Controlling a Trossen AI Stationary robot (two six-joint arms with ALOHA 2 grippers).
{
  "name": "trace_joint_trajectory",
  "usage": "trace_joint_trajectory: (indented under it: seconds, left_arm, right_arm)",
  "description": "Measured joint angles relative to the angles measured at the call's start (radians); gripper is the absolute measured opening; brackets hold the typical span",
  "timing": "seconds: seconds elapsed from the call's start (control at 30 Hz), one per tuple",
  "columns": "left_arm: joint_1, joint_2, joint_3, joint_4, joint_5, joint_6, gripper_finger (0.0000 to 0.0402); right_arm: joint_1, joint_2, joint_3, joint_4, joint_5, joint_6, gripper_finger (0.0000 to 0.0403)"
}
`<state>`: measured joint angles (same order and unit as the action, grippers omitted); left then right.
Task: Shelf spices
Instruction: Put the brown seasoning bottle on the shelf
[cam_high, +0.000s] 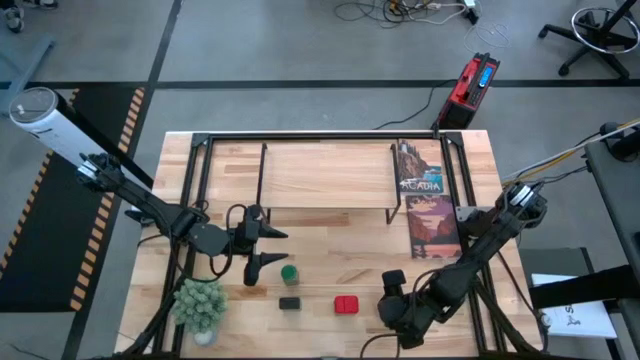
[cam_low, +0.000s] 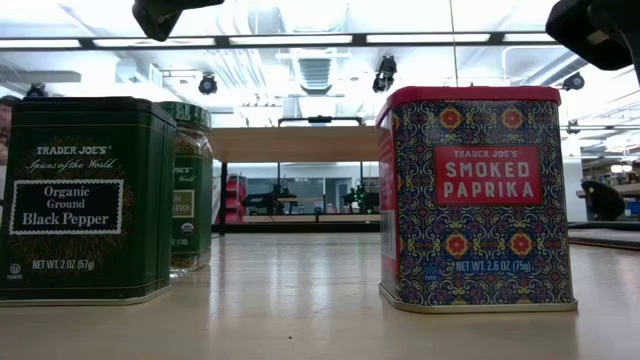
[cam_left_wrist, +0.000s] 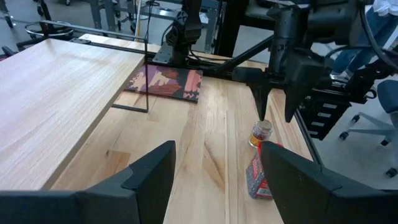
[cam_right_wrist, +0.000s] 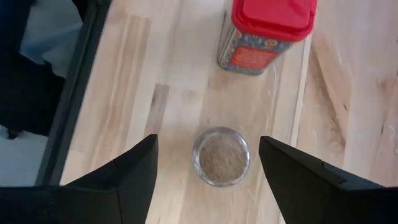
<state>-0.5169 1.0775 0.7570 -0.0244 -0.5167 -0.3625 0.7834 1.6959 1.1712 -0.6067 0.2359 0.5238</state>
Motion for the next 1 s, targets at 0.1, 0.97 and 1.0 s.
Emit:
trace_joint_trajectory:
  seconds: [0.1, 0.97, 1.0]
  left_arm:
    - [0.0, 0.0, 0.0, 0.0, 0.0, -0.014, 0.0226]
    - [0.0, 0.0, 0.0, -0.001, 0.01, -0.04, 0.022]
    - [0.0, 0.0, 0.0, -0.001, 0.01, -0.04, 0.022]
  right_arm:
    - [0.002, 0.017, 0.018, 0.001, -0.002, 0.0, 0.0269]
    - [-0.011, 0.127, 0.008, 0.021, -0.006, 0.008, 0.0286]
    - [-0.012, 0.127, 0.004, 0.022, -0.008, 0.008, 0.0284]
